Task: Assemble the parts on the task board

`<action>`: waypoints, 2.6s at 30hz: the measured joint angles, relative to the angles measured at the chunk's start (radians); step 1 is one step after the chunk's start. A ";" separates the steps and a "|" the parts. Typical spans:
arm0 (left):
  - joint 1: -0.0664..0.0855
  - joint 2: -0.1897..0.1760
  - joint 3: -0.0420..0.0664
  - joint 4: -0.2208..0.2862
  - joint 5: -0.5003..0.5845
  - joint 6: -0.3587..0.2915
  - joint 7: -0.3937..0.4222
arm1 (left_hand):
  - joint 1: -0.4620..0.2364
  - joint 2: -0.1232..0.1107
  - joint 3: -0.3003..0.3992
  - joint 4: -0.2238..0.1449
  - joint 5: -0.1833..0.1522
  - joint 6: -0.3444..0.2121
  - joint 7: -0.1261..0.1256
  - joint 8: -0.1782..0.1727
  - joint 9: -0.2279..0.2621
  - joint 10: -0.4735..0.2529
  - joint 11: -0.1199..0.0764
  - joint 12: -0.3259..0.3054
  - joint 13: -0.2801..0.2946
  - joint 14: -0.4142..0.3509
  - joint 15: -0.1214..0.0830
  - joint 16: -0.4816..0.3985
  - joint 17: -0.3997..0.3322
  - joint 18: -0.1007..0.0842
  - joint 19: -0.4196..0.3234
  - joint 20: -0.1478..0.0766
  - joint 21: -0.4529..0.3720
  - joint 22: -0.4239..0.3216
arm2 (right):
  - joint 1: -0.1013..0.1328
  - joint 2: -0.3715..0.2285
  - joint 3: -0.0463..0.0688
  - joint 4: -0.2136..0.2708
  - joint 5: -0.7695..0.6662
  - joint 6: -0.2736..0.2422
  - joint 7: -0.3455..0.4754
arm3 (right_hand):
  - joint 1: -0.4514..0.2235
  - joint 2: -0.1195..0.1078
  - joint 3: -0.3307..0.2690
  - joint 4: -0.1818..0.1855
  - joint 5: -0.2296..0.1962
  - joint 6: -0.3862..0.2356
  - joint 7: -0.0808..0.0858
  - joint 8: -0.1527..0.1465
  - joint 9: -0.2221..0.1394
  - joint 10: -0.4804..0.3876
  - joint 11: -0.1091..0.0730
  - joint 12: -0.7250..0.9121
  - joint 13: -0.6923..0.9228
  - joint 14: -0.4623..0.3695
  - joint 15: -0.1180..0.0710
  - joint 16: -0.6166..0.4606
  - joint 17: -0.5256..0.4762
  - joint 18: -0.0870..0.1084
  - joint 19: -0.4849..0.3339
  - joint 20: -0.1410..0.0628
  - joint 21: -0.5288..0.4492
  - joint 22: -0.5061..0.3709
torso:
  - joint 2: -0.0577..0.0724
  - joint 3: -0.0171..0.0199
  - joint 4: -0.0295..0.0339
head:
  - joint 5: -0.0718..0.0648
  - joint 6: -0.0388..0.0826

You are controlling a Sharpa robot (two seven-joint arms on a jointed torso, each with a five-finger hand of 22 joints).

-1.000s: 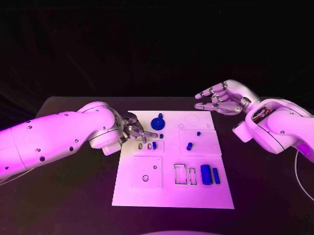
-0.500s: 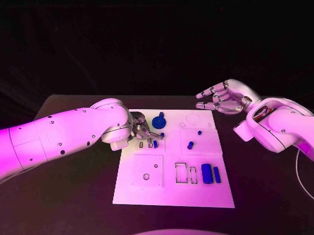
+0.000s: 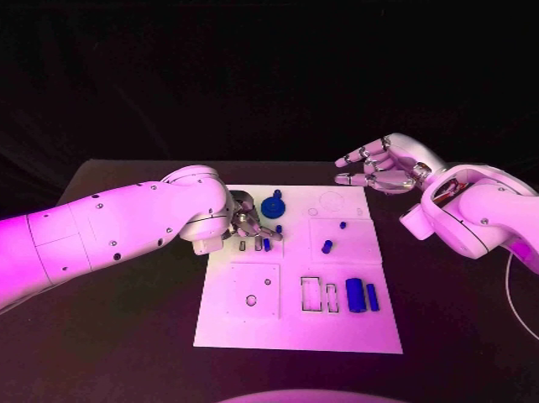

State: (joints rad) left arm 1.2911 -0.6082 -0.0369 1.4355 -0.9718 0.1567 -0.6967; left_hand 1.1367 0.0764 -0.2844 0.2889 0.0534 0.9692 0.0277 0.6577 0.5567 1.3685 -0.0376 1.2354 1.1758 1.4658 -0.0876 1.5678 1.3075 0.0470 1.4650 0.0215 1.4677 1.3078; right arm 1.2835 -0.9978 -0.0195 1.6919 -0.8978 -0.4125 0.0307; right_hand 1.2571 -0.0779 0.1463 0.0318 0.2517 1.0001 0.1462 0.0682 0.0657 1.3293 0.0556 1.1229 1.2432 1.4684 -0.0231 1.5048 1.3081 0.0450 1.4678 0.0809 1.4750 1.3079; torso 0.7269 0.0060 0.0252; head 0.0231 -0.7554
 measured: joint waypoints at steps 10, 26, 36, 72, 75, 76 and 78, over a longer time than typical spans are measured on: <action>0.000 0.006 0.000 -0.004 -0.003 0.015 -0.001 | 0.030 0.014 -0.002 -0.002 0.000 -0.009 -0.002 0.012 0.022 0.000 0.000 0.004 0.002 0.000 0.000 0.000 0.000 0.000 0.000 0.000 0.000 0.000 | 0.000 0.004 0.000 -0.003 0.000 0.006 -0.001 | 0.000 0.000 0.000 0.000 0.000 0.000 0.000 0.000 0.000 0.000 0.000 0.000 0.000 0.000 0.000 0.000 0.000 0.000 0.000 0.000 0.000 0.000 | -0.001 -0.0001 0.0006 | 0.000 -0.004; 0.000 0.019 0.000 -0.017 -0.004 0.033 -0.001 | 0.072 0.033 0.007 -0.012 0.000 -0.016 -0.001 0.023 0.049 0.001 -0.001 0.004 0.007 0.000 0.000 0.000 0.000 0.000 0.000 0.000 0.004 0.000 | 0.000 0.005 0.000 -0.004 0.000 0.014 -0.002 | 0.000 0.000 -0.004 0.004 0.006 0.000 0.000 0.000 0.000 0.000 0.000 0.000 0.000 0.000 0.000 0.000 0.000 0.000 0.000 0.000 0.000 0.000 | -0.001 -0.0005 0.0005 | 0.001 -0.012; 0.000 0.024 0.000 -0.024 -0.004 0.044 -0.001 | 0.099 0.042 0.025 -0.023 0.000 -0.019 -0.005 0.027 0.063 0.002 -0.002 0.004 0.011 0.000 0.000 0.000 0.001 0.000 0.000 0.000 0.004 0.000 | 0.000 0.005 0.000 -0.004 0.000 0.019 -0.002 | 0.000 0.000 -0.004 0.004 0.006 0.000 0.000 0.000 0.000 0.000 0.000 0.000 0.000 0.000 0.000 0.000 0.000 0.000 0.000 0.000 0.000 0.000 | -0.001 0.0000 0.0005 | 0.000 -0.016; 0.001 -0.005 0.000 0.003 0.017 0.032 -0.002 | 0.128 -0.211 0.759 -0.034 0.101 -0.052 0.011 -0.043 0.167 -0.002 -0.002 -0.031 -0.005 0.000 -0.007 0.000 0.000 0.000 0.000 -0.007 0.004 0.000 | 0.000 0.011 -0.001 -0.004 0.000 0.033 -0.002 | 0.000 0.000 -0.004 0.004 0.006 0.000 0.000 0.000 0.000 0.000 0.000 0.000 0.000 0.000 0.000 0.000 -0.001 0.000 0.000 0.000 0.001 0.000 | -0.002 0.0012 0.0011 | 0.001 -0.028; 0.001 -0.016 0.000 0.013 0.022 0.016 -0.002 | 0.119 -0.220 0.771 -0.038 0.110 -0.050 0.009 -0.043 0.173 -0.002 -0.002 -0.031 -0.003 0.000 -0.007 0.000 0.000 0.000 0.000 -0.007 0.004 0.000 | -0.001 0.012 -0.001 -0.004 0.000 0.033 -0.002 | 0.000 0.000 -0.004 0.004 0.006 0.000 0.000 0.000 0.000 0.000 0.000 0.000 0.000 0.000 0.000 0.000 -0.001 0.000 0.000 0.000 0.001 0.000 | -0.002 0.0012 0.0011 | 0.003 -0.027; 0.001 -0.020 0.000 0.015 0.023 0.010 -0.002 | 0.113 -0.225 0.774 -0.039 0.116 -0.047 0.009 -0.043 0.175 0.000 0.000 -0.031 -0.001 0.000 -0.007 0.000 0.000 0.000 0.000 -0.007 0.004 0.000 | -0.001 0.012 -0.001 -0.004 0.000 0.033 -0.002 | 0.000 0.000 -0.004 0.004 0.006 0.000 0.000 0.000 0.000 0.000 0.000 0.000 0.000 0.000 0.000 0.000 -0.001 0.000 0.000 0.000 0.001 0.000 | -0.002 0.0015 0.0012 | 0.003 -0.027; 0.001 -0.027 0.000 0.020 0.025 -0.005 -0.002 | 0.108 -0.231 0.786 -0.051 0.126 -0.047 0.009 -0.042 0.178 0.005 -0.001 -0.031 0.002 0.000 -0.007 0.000 0.000 0.000 0.000 -0.007 0.010 0.000 | -0.001 0.012 -0.001 -0.004 0.000 0.034 -0.002 | 0.000 0.000 -0.004 0.004 0.006 0.000 0.000 0.000 0.000 0.000 0.000 0.000 0.000 0.000 0.000 0.000 -0.001 0.000 0.000 0.000 0.001 0.000 | -0.002 0.0018 0.0015 | 0.005 -0.027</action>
State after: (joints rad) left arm 1.2922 -0.6353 -0.0367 1.4550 -0.9464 0.1517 -0.6984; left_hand 1.2450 -0.1542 0.5016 0.2380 0.1796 0.9222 0.0369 0.6155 0.7345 1.3731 -0.0383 1.2044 1.1777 1.4657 -0.0944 1.5677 1.3076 0.0472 1.4649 0.0142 1.4773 1.3073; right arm 1.2829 -0.9859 -0.0208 1.6878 -0.8978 -0.3790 0.0286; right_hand 1.2571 -0.0779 0.1422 0.0359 0.2576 1.0002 0.1461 0.0682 0.0656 1.3295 0.0558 1.1230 1.2434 1.4683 -0.0231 1.5048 1.3073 0.0450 1.4678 0.0809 1.4755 1.3080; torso 0.7253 0.0079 0.0267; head 0.0278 -0.7828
